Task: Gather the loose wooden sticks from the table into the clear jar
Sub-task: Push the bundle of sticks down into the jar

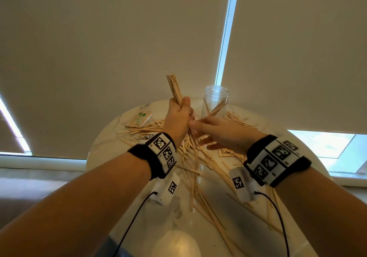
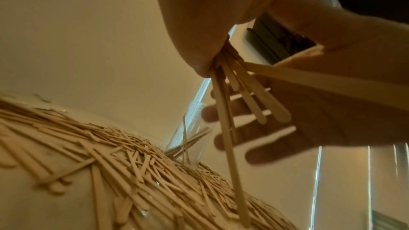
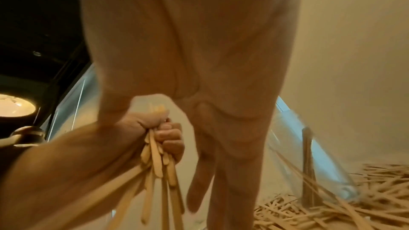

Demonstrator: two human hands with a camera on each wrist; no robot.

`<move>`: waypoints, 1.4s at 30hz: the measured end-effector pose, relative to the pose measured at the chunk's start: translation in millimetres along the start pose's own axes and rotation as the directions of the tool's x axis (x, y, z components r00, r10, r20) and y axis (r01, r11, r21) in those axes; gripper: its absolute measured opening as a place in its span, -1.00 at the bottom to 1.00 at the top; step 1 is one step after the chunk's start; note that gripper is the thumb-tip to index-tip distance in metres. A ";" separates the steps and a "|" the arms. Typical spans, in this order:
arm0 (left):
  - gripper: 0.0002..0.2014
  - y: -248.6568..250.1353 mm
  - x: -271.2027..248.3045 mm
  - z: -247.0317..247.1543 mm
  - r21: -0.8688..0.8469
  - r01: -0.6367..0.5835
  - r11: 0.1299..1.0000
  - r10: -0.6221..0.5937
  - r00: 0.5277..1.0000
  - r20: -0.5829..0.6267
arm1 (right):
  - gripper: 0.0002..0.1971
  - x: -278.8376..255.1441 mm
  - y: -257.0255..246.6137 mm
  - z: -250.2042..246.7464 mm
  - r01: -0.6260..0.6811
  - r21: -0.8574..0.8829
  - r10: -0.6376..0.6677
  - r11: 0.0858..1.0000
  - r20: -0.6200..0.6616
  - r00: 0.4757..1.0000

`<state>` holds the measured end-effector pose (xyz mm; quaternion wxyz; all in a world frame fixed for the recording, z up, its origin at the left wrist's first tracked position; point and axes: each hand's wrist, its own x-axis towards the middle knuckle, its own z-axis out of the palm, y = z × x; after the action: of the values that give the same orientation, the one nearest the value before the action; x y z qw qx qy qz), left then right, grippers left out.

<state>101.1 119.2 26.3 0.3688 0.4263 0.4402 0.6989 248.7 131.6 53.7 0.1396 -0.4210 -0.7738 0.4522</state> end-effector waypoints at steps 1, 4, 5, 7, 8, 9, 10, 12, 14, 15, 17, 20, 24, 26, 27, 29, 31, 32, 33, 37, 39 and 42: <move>-0.87 0.3 1.5 -0.7 -0.066 0.005 0.998 -0.006 1.000 -0.010 | -0.22 -2.1 -0.1 2.3 -0.022 -0.035 0.025 0.999 0.080 0.996; -0.88 0.8 6.3 2.5 -0.156 0.015 0.988 -0.019 0.999 -0.028 | -0.58 0.2 4.2 12.2 -0.020 -0.282 0.061 0.959 0.139 0.988; -0.89 0.6 6.8 4.9 -0.172 0.020 0.985 -0.025 0.999 -0.025 | -0.72 1.9 4.8 15.9 -0.014 -0.304 0.053 0.952 0.120 0.991; -0.87 -1.7 6.1 8.7 -0.187 0.048 0.981 -0.050 0.999 -0.004 | -0.81 2.2 2.8 22.7 -0.018 -0.240 0.037 0.971 0.075 0.997; -0.84 -3.0 5.3 9.8 -0.184 0.066 0.981 -0.065 0.998 0.011 | -0.82 1.0 0.8 25.0 -0.010 -0.204 0.019 0.979 0.044 0.999; -0.82 -3.7 4.8 9.7 -0.174 0.073 0.982 -0.070 0.997 0.024 | -0.82 1.0 0.1 26.8 0.009 -0.182 -0.006 0.983 0.015 1.000; -0.82 -3.3 5.2 8.8 -0.158 0.064 0.985 -0.060 0.998 0.031 | -0.81 1.7 0.5 28.0 0.027 -0.169 -0.028 0.985 -0.001 1.000; -0.83 -0.8 10.6 5.1 -0.120 0.015 0.993 -0.013 1.000 0.016 | -0.81 3.1 3.7 28.1 0.038 -0.201 -0.031 0.979 0.038 0.999; -0.86 2.7 16.1 1.7 -0.101 -0.027 0.995 0.024 0.999 -0.023 | -0.82 3.9 7.4 25.9 -0.011 -0.223 0.039 0.975 0.119 0.992; -0.87 2.7 16.9 1.8 -0.100 -0.036 0.994 0.033 0.999 -0.032 | -0.82 3.6 8.2 24.2 -0.034 -0.165 0.059 0.986 0.149 0.987; -0.89 -1.5 13.1 5.0 -0.086 -0.037 0.996 0.037 0.999 -0.003 | -0.78 4.1 7.3 21.2 -0.025 -0.006 0.025 1.000 0.137 0.990; -0.92 -9.2 5.6 9.3 -0.081 0.000 0.997 0.003 0.999 0.032 | -0.77 12.9 8.3 20.3 0.051 -0.030 -0.051 0.998 0.005 0.999; -0.87 -4.0 15.8 1.1 -0.019 -0.022 1.000 0.022 1.000 0.014 | -0.66 18.9 11.9 18.4 0.089 -0.276 -0.086 0.957 0.022 0.996; -0.75 -5.2 19.7 -6.3 0.115 -0.010 0.993 0.004 0.999 0.049 | -0.50 16.9 10.7 11.9 0.038 -0.370 -0.051 0.928 -0.025 0.998; -0.68 -6.9 19.5 -9.9 0.206 -0.007 0.978 -0.010 0.997 0.081 | -0.46 15.6 8.0 6.9 0.032 -0.374 -0.078 0.927 -0.109 0.991; -0.56 -10.5 14.7 -16.3 0.392 -0.025 0.920 -0.057 0.979 0.195 | -0.37 11.1 -5.3 -5.4 0.089 -0.209 -0.160 0.974 -0.355 0.921; -0.58 -13.1 7.0 -19.7 0.552 -0.088 0.829 -0.110 0.942 0.316 | -0.31 8.4 -23.1 -23.3 0.228 -0.036 -0.207 0.973 -0.576 0.791; -0.60 -13.5 3.2 -19.9 0.602 -0.136 0.787 -0.119 0.924 0.364 | -0.32 10.7 -29.8 -33.9 0.272 -0.032 -0.227 0.962 -0.652 0.723; -0.61 -14.6 1.3 -19.3 0.630 -0.189 0.753 -0.110 0.908 0.404 | -0.35 15.2 -34.4 -43.2 0.273 -0.065 -0.242 0.960 -0.686 0.686; -0.63 -13.9 0.1 -6.4 0.660 -0.296 0.690 -0.049 0.891 0.451 | -0.57 33.9 -39.1 -40.4 0.029 -0.348 -0.165 0.937 -0.368 0.915; -0.66 -15.1 2.2 -0.5 0.670 -0.267 0.693 -0.087 0.891 0.446 | -0.57 41.6 -32.2 -30.1 -0.014 -0.363 -0.094 0.931 -0.278 0.956; -0.66 -18.4 8.0 0.0 0.701 -0.277 0.657 -0.095 0.892 0.441 | -0.51 49.7 -20.3 -25.5 -0.027 -0.470 -0.171 0.882 -0.374 0.912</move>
<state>100.7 132.7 11.4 0.2134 0.7082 0.5700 0.3578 223.1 180.3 76.2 0.2088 -0.4964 -0.8290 0.1509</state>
